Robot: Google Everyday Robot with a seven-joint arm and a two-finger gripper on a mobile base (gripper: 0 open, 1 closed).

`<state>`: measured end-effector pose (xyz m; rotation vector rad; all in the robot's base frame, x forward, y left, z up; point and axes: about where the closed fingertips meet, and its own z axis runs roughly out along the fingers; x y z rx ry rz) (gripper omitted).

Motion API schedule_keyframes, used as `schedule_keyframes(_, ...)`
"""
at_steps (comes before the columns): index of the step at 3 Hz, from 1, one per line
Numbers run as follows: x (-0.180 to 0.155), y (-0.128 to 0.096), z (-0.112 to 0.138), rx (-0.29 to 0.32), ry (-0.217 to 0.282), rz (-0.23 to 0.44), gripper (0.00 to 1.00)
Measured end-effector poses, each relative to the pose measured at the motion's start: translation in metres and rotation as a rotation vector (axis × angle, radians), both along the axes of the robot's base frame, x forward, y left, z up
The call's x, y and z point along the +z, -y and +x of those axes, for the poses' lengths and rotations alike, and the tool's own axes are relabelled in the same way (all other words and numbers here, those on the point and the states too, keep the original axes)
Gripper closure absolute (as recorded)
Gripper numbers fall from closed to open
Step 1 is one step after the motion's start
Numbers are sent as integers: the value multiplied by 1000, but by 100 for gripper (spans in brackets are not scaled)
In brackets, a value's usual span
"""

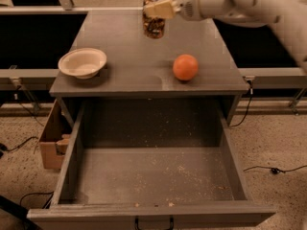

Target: Place orange can into top drawer

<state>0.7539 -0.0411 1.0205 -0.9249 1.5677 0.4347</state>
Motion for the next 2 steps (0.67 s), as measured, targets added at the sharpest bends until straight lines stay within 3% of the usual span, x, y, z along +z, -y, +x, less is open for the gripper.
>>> schedule_keyframes(1, 52, 40, -37, -25, 47, -40, 100)
schedule_keyframes(2, 79, 82, -85, -76, 65, -86, 100)
